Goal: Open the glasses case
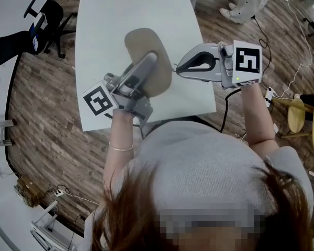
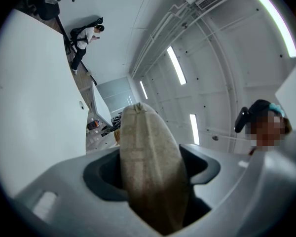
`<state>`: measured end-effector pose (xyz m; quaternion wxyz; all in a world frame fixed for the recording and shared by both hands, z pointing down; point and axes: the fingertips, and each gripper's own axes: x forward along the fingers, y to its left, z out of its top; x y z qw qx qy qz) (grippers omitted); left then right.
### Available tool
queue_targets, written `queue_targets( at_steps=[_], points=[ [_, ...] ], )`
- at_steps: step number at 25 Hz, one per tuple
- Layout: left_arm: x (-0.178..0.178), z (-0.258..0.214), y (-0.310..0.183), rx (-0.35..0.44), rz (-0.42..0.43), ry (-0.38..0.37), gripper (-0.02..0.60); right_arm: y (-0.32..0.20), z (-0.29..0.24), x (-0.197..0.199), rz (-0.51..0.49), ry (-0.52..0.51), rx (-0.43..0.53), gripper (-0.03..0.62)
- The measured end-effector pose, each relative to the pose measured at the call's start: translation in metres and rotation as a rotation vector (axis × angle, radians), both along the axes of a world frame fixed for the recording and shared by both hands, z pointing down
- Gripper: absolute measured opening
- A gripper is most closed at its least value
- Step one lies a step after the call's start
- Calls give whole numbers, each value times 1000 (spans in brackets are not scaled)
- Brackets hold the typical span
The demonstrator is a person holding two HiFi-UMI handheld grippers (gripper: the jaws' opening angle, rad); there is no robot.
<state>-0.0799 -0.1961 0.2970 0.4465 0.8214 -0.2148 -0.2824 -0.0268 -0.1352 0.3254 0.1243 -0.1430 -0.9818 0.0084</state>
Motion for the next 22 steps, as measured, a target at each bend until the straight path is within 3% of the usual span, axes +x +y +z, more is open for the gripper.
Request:
queue_targets(
  at_steps=[22],
  points=[
    [-11,3,-2,-13,-56,8,327,28,10,-10,20,-14,-43,9]
  ],
)
